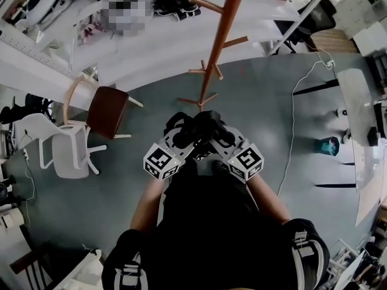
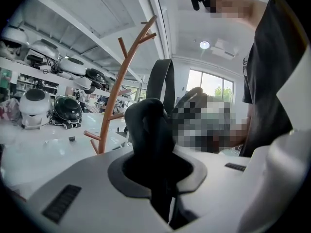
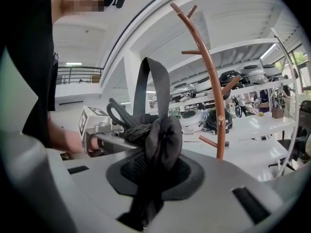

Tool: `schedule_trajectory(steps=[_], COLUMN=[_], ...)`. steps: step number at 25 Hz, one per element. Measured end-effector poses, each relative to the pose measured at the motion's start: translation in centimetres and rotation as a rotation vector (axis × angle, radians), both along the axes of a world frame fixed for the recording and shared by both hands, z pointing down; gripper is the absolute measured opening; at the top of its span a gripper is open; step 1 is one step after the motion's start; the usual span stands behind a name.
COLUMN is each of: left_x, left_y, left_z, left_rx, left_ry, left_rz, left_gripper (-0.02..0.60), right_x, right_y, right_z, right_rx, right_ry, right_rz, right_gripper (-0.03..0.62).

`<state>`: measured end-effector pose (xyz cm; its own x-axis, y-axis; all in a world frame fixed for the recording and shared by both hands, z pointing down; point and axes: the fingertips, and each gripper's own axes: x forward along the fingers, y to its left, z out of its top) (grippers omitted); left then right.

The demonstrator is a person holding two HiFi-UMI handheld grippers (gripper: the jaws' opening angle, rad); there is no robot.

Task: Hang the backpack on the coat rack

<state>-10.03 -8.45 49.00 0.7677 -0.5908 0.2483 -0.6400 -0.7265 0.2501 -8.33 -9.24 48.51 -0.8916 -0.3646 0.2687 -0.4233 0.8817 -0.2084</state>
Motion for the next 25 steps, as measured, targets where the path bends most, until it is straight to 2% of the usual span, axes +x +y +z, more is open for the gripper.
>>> schedule_trajectory(steps=[10, 16, 25], left_x=[-4.8, -6.3, -9.0], left_y=[-2.6, -3.7, -5.7], left_z=[0.8, 1.5, 2.9], left_rx=[-0.004, -0.013, -0.016], left_ry=[-0.01, -0.037, -0.036], left_rz=[0.07, 0.125, 0.193], left_gripper=[0.084, 0.084, 0.084], right_x=[-4.8, -6.2, -8.8], right_y=[-2.5, -3.6, -5.4], right_z=[0.7, 1.4, 2.7], right_rx=[-0.011, -0.035, -0.027], right_ry=[0.003, 0.004, 0.007], right_rz=[0.067, 0.125, 0.203], right_gripper=[0.086, 0.084, 0.084])
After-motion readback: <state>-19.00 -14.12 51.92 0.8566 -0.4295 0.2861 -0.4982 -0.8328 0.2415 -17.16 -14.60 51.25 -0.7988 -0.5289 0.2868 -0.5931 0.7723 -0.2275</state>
